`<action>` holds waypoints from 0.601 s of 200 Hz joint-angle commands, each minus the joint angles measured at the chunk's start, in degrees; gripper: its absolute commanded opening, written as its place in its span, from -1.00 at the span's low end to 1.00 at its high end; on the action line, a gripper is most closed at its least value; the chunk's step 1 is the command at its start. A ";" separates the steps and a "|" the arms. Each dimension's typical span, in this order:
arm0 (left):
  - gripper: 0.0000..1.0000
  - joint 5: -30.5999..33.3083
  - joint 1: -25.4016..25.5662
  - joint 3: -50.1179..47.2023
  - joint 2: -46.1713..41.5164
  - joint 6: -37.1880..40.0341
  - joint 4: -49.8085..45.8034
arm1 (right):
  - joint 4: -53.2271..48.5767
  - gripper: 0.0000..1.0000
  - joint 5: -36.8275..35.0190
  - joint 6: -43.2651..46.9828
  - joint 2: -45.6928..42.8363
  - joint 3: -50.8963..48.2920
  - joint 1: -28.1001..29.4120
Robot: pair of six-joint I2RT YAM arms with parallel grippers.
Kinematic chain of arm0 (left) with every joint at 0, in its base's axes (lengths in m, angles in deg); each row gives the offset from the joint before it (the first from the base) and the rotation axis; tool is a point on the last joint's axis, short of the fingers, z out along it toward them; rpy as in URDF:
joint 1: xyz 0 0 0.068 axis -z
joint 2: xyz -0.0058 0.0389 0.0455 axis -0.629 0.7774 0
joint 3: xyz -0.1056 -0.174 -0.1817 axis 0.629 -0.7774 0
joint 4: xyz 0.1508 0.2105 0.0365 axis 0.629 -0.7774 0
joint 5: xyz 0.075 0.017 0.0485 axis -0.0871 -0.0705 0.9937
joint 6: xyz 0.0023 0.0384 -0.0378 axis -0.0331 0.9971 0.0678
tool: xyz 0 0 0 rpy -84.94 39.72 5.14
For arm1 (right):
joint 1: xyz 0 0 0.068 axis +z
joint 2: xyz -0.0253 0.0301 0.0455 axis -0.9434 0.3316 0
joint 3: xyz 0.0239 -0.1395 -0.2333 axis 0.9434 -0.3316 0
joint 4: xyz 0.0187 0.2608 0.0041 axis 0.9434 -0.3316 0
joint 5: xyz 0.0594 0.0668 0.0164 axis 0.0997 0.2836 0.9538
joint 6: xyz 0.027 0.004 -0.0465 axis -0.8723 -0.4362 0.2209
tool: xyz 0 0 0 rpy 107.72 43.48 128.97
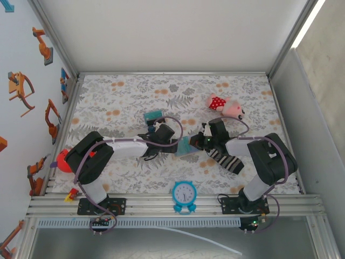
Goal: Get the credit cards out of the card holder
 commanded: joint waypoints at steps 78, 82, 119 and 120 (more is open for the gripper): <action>0.94 -3.82 1.97 2.25 -0.42 3.08 -0.03 | -1.10 -1.00 0.01 0.45 -2.00 -0.57 -0.38; 0.94 -3.80 2.00 2.32 -0.35 3.02 -0.07 | -1.15 -1.00 -0.02 0.51 -2.06 -0.54 -0.33; 0.94 -3.36 2.00 2.70 -0.80 2.20 -0.70 | -1.43 -1.00 -0.32 0.61 -2.09 -0.57 -0.59; 0.94 -3.27 2.00 2.61 -0.87 2.07 -0.76 | -1.43 -1.00 -0.32 0.60 -2.09 -0.58 -0.63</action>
